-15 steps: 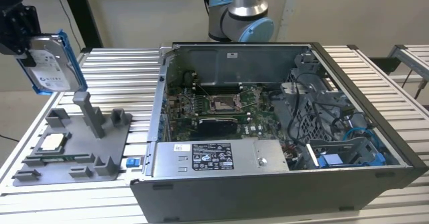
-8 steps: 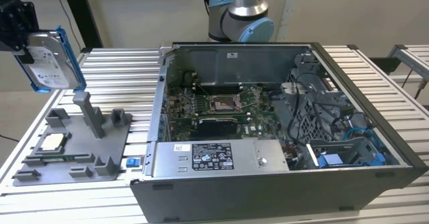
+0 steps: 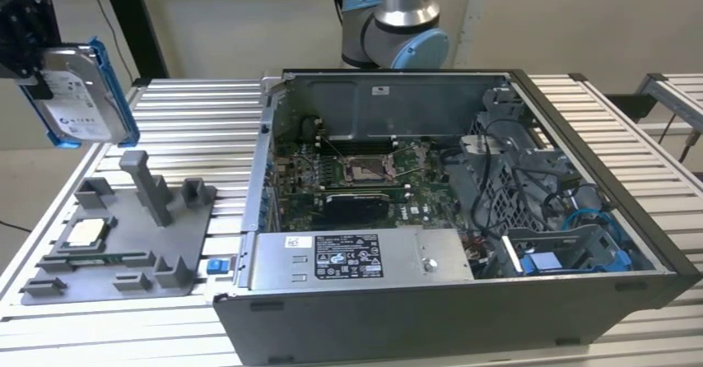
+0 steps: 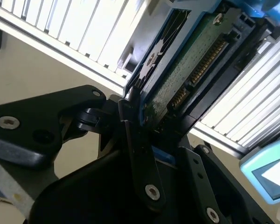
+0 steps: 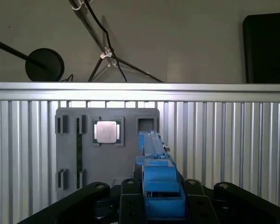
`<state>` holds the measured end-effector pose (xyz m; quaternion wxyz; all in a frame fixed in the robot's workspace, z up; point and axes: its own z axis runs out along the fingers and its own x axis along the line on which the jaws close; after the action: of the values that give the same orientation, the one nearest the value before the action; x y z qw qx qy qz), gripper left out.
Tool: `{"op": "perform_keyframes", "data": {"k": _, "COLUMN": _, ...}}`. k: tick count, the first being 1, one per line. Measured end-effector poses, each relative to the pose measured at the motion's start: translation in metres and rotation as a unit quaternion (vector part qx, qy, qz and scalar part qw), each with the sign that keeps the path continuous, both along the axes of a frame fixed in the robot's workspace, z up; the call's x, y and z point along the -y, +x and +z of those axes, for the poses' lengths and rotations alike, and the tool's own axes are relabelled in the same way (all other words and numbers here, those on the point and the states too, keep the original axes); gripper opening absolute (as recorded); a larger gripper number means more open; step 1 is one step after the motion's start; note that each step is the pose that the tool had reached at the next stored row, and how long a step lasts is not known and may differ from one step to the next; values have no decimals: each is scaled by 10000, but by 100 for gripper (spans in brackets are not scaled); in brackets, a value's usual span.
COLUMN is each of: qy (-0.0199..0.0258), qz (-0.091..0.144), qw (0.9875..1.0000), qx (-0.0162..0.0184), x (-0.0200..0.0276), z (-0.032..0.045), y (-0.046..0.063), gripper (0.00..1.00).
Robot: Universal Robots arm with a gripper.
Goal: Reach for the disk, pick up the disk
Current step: 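Pick up the disk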
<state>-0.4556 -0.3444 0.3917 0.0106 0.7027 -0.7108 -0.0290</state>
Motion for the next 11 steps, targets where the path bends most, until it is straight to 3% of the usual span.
{"op": "perform_keyframes", "data": {"k": 11, "qy": 0, "qz": 0, "qw": 10000, "qx": 3, "x": 0, "z": 239, "y": -1, "gripper": 0}}
